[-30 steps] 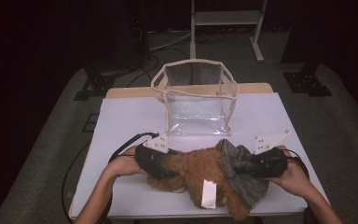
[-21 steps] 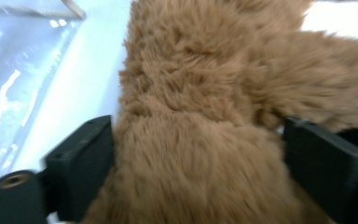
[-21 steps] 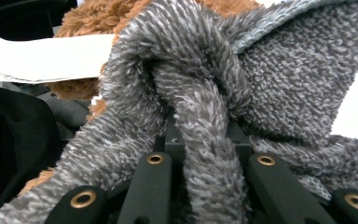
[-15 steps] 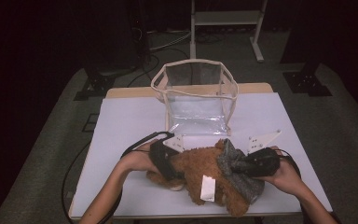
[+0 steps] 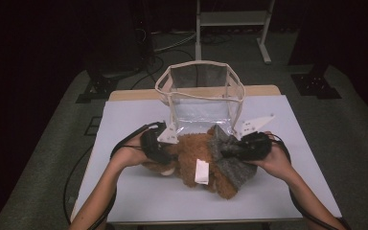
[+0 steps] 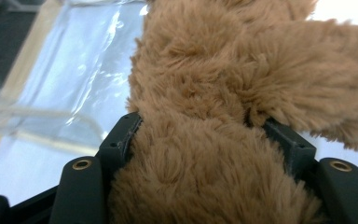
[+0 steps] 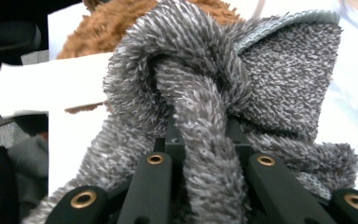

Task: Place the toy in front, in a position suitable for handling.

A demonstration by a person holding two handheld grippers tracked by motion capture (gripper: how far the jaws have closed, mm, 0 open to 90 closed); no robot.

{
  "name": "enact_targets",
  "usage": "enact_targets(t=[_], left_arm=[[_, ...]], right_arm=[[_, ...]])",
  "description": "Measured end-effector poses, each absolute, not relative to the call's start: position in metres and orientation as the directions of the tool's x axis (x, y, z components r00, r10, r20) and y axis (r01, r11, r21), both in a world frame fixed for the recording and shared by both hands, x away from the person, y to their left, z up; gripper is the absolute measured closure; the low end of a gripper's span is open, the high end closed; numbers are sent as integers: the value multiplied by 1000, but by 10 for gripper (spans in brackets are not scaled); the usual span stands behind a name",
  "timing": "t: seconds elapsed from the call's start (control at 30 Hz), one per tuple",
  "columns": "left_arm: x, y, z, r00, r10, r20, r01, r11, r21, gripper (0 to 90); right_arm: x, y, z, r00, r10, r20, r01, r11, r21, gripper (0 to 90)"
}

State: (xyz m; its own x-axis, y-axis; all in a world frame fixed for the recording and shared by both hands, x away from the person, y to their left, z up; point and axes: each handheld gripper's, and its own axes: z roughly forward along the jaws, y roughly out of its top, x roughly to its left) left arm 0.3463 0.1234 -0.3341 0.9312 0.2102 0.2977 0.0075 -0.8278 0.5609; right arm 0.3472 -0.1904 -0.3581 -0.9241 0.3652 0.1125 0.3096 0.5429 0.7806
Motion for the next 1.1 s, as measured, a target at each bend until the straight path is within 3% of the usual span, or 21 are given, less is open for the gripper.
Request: enact_targets(t=[0.13, 0.23, 0.37, 0.47, 0.77, 0.93, 1.1], left_arm=[[337, 148, -346, 946, 224, 234, 51, -817, 574, 338], [332, 161, -349, 962, 225, 153, 77, -764, 641, 273], [327, 158, -340, 969, 210, 133, 58, -712, 699, 228], [329, 144, -352, 976, 179, 120, 64, -771, 633, 245], [321, 142, -355, 985, 135, 110, 41, -792, 609, 291], [320, 132, -346, 986, 119, 113, 21, -774, 633, 246], [320, 108, -340, 988, 76, 132, -27, -765, 643, 182]], right_arm=[[348, -164, -364, -943, 316, 108, 284, 591, 755, 764], [337, -151, -378, -958, 253, 138, 269, 620, 737, 767], [314, -144, -389, -971, 198, 137, 235, 656, 717, 767], [308, -148, -387, -971, 202, 124, 227, 647, 728, 766], [326, -185, -369, -940, 307, 151, 296, 509, 808, 766], [314, -172, -388, -950, 264, 168, 293, 563, 772, 762], [310, -192, -389, -939, 293, 179, 316, 532, 786, 760]])
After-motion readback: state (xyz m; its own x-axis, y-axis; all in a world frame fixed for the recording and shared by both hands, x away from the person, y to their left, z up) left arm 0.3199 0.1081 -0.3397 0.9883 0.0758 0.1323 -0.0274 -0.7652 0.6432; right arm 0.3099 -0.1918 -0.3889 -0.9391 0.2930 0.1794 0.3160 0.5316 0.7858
